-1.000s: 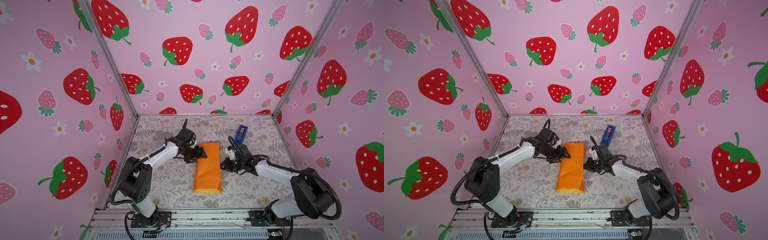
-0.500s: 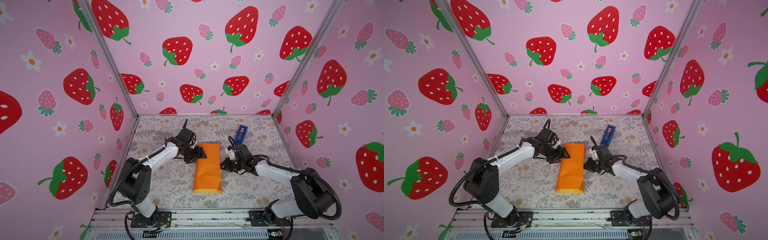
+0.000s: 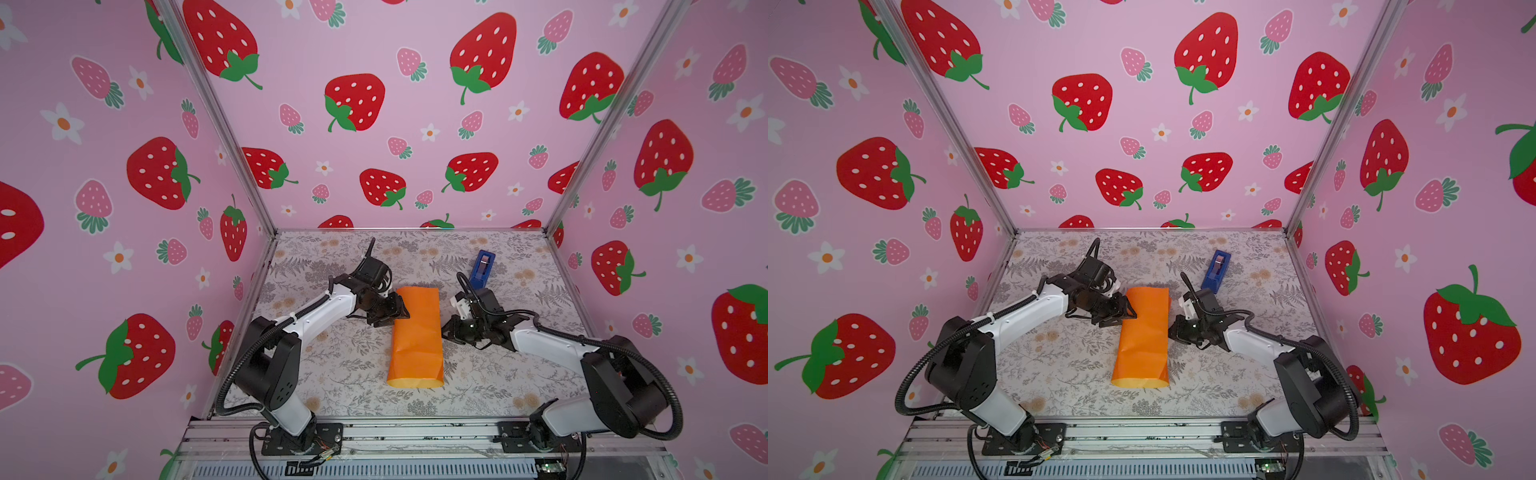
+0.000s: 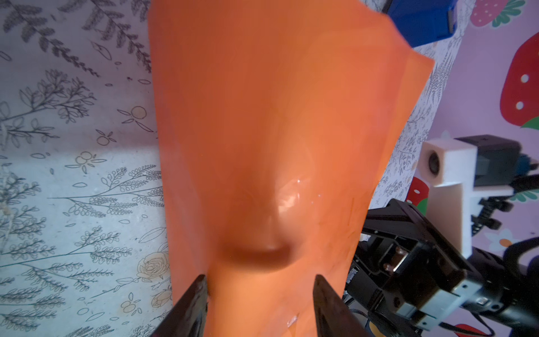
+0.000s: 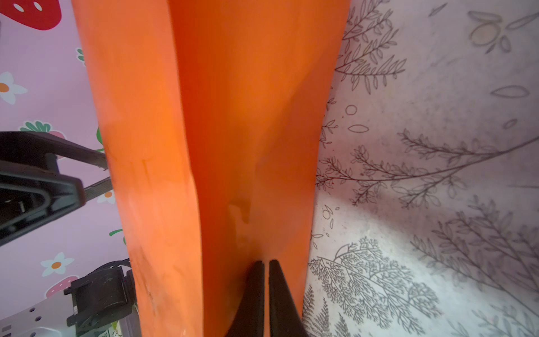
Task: Wrap a gift box in wrapping paper
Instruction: Smooth out the wrapping paper on the gift box.
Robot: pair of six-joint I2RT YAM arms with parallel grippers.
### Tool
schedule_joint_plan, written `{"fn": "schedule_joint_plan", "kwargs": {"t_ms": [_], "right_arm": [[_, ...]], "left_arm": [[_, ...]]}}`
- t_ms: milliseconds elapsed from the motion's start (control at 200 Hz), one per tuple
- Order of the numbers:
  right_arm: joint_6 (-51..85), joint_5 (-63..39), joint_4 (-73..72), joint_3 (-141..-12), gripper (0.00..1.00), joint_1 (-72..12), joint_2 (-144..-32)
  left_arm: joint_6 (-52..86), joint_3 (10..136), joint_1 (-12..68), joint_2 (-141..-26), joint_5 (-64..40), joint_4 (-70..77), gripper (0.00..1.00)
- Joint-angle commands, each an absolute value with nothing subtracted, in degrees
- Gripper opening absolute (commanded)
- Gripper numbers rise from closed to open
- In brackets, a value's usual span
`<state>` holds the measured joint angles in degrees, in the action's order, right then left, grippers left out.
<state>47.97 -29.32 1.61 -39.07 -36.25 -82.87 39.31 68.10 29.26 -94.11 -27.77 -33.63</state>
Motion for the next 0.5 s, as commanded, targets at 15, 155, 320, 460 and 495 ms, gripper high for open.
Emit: {"fn": "schedule_joint_plan", "kwargs": {"t_ms": [15,155,320,460,495], "right_arm": [[48.56,-30.32,0.19,-40.12,0.10,-36.80,-83.17],[48.60,-30.38,0.24,-40.20,0.10,-36.82,-83.37],[48.60,-30.41,0.26,-40.22,0.10,-36.85,-83.39],[48.56,-30.34,0.26,-40.08,0.10,-36.80,-83.39],[48.56,-30.33,0.25,-40.10,0.10,-36.81,-83.30]], "left_arm": [[39.99,69.61,30.14,-93.03,-31.16,-33.27,0.52],[39.91,69.62,30.12,-93.52,-31.48,-33.28,0.41],[39.81,69.09,30.15,-94.51,-31.95,-33.33,0.30],[39.30,69.13,30.15,-95.48,-32.49,-33.71,0.22],[39.08,69.27,30.12,-95.77,-32.48,-34.20,0.21]]}}
